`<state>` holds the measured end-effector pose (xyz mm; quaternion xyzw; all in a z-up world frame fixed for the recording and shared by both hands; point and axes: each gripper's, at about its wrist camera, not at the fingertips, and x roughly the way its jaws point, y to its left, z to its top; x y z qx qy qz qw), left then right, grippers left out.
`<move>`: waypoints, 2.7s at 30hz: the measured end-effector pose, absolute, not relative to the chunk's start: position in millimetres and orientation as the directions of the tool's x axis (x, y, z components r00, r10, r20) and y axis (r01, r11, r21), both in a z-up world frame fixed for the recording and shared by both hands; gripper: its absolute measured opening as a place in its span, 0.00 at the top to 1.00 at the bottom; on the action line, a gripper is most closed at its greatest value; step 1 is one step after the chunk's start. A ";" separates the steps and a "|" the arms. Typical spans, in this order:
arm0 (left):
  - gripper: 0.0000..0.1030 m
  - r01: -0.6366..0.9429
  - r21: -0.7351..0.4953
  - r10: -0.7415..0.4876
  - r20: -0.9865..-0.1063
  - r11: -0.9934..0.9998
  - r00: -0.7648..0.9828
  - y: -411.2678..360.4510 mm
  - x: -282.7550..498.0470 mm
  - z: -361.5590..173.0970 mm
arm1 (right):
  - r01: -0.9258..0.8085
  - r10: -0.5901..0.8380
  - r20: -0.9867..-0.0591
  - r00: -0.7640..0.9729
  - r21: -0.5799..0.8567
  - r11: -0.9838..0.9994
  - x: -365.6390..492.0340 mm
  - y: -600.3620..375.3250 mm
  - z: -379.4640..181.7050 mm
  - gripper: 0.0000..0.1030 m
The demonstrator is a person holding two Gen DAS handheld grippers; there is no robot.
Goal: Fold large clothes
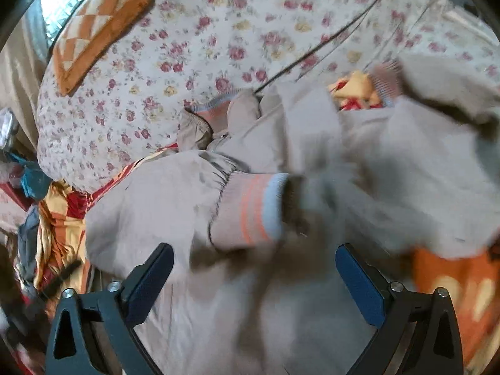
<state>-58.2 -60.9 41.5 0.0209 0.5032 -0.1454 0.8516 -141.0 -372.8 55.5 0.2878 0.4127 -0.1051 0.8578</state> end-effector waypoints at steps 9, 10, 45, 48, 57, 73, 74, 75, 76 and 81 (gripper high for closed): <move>0.33 0.125 -0.147 -0.189 -0.870 0.981 0.456 -13.9 -50.8 19.4 | 0.366 -0.152 -0.658 0.737 0.201 0.909 -153.4 -362.4 115.5 0.61; 0.33 0.126 -0.133 -0.177 -0.870 0.983 0.461 -19.0 -50.8 19.4 | 0.411 -0.219 -0.656 0.723 0.153 0.899 -157.6 -369.8 118.4 0.61; 0.30 0.149 -0.107 -0.173 -0.813 0.983 0.556 -72.2 -25.6 55.8 | 0.406 -0.155 -0.757 0.635 0.156 0.900 -165.6 -413.2 82.1 0.29; 0.30 0.194 -0.118 -0.209 -0.799 0.974 0.564 -85.7 -32.4 67.7 | 0.454 -0.218 -0.762 0.610 0.110 0.884 -182.9 -436.7 90.7 0.29; 0.30 0.340 -0.062 -0.228 -0.850 0.938 0.474 -141.0 -47.5 46.3 | 0.542 -0.268 -0.768 0.581 0.120 0.832 -213.2 -473.1 83.5 0.29; 0.30 0.353 -0.063 -0.221 -0.876 0.933 0.429 -147.3 -43.4 18.3 | 0.551 -0.556 -0.697 0.453 -0.271 0.789 -154.8 -514.8 79.4 0.09; 0.30 0.353 -0.059 -0.218 -0.875 0.934 0.433 -147.8 -43.6 17.7 | 0.532 -0.563 -0.702 0.437 -0.303 0.791 -149.3 -517.0 72.6 0.09; 0.30 0.351 -0.053 -0.213 -0.874 0.935 0.437 -148.9 -44.3 17.1 | 0.516 -0.571 -0.702 0.426 -0.330 0.790 -145.2 -518.4 66.9 0.09; 0.30 0.350 -0.047 -0.209 -0.873 0.935 0.441 -149.7 -45.0 16.5 | 0.496 -0.574 -0.706 0.416 -0.353 0.793 -139.9 -521.3 60.8 0.11; 0.30 0.356 -0.035 -0.203 -0.872 0.934 0.446 -150.9 -45.9 16.8 | 0.540 -0.434 -0.763 0.479 -0.133 0.831 -139.0 -555.2 77.5 0.81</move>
